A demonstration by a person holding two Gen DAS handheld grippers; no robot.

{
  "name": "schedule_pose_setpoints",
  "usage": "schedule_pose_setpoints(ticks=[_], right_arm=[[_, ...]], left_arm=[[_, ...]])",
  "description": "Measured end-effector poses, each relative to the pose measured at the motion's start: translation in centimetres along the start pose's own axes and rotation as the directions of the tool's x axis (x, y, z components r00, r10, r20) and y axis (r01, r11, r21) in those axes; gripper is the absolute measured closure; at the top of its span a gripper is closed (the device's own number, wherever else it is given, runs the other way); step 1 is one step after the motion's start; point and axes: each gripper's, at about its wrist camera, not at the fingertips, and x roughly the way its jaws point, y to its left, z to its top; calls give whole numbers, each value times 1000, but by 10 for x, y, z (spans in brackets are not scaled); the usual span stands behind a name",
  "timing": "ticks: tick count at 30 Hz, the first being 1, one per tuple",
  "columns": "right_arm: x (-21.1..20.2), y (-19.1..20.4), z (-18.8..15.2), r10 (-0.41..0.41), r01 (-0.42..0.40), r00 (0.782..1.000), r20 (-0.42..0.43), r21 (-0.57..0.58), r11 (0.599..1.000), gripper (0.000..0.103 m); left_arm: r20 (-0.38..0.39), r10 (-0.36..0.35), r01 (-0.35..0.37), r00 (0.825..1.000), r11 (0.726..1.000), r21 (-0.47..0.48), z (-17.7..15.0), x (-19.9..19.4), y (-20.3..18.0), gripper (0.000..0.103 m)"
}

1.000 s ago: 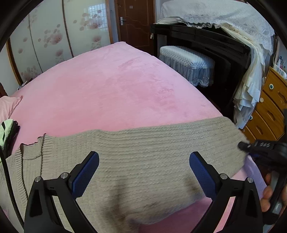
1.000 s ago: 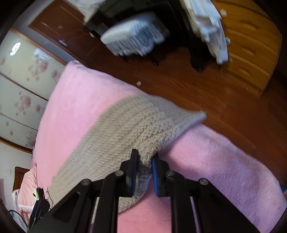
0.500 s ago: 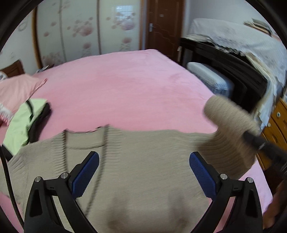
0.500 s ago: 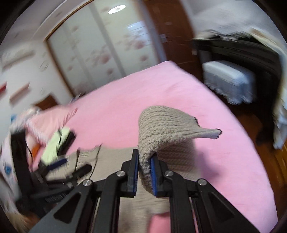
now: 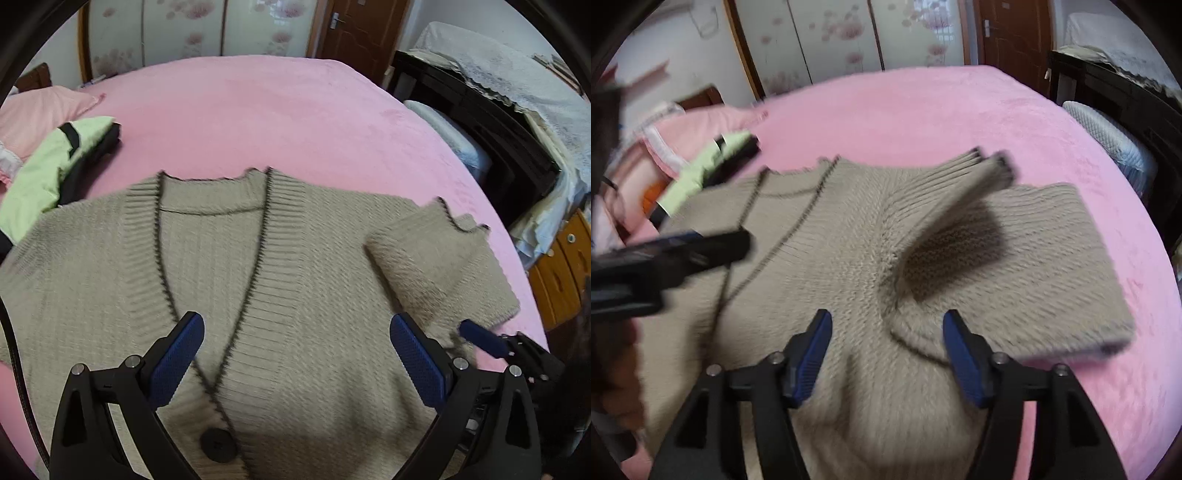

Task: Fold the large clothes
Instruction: 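Lift the sleeve with the right tool and fold it across the cardigan body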

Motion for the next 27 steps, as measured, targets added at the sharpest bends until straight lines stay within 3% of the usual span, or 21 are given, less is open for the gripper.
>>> schedule_pose_setpoints(ticks=[4,9,12,15,17,18,19,20,21,24,27], right_arm=[[-33,-22,-6,-14,13,999,40,38,999,40],[-64,-47,-23,-105,96,991,86,102,990,40],[-67,-59,-29,-142,130,987,79,146,981,40],[-65,-69,-34,-165,151,984,66,180,972,40],[-60,-73,-36,-169,156,985,47,198,968,40],[-59,-75,-37,-166,155,985,39,203,967,40],[-57,-77,-38,-160,151,987,29,206,967,40],[-54,-79,-39,-155,148,988,19,209,967,40],[-52,-80,-40,-151,145,989,12,211,967,40],[-46,-87,-45,-132,129,991,-3,224,966,40],[-35,-94,-44,-95,96,995,-16,252,963,40]], left_arm=[[-5,-77,77,997,997,16,-4,4,-17,3],[-25,-100,101,995,993,54,2,13,-51,3],[-24,-58,61,998,991,116,8,20,-77,3],[-36,29,-22,999,984,175,17,33,-106,5],[-70,91,-75,993,977,200,25,50,-122,20],[-94,110,-88,989,974,208,28,58,-128,36],[-121,121,-94,985,973,210,30,65,-131,63],[-152,113,-80,982,975,205,33,72,-134,82],[-171,113,-78,979,977,197,34,76,-129,96],[-159,91,-69,983,988,139,41,73,-123,97],[-72,75,-64,995,988,141,59,45,-119,98]])
